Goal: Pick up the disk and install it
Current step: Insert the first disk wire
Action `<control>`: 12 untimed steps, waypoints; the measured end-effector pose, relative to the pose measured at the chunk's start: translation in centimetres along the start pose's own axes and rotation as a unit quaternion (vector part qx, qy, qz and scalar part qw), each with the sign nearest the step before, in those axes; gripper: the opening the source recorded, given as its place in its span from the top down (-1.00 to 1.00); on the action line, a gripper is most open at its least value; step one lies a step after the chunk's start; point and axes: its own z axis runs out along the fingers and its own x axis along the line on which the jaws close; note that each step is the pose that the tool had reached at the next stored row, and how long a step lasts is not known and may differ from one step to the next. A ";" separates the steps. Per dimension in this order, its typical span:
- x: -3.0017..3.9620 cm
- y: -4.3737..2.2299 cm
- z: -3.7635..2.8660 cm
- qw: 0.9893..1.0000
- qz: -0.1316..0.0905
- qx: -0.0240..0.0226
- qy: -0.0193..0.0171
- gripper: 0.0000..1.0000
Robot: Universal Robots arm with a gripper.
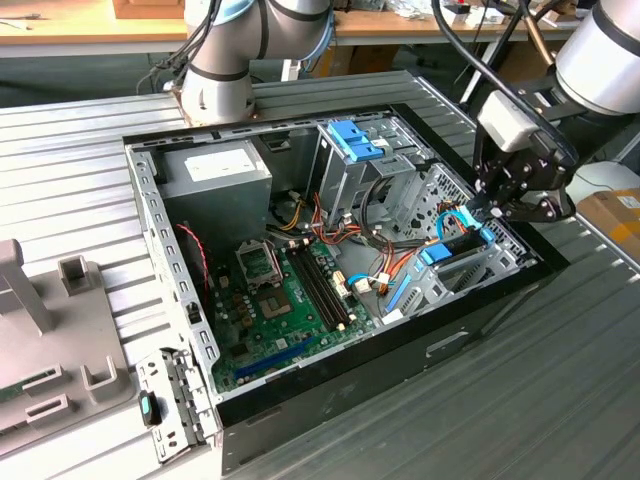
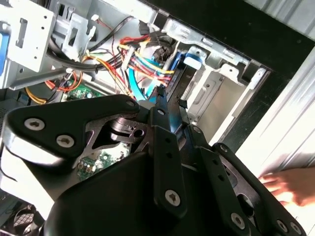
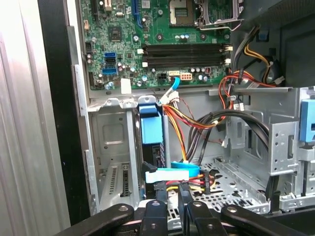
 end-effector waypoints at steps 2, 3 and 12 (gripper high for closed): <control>0.07 0.60 0.01 1.000 0.000 0.000 0.000 0.52; 0.12 0.93 0.11 1.000 0.000 0.001 0.000 0.52; 0.14 0.94 0.45 1.000 0.000 0.001 0.000 0.52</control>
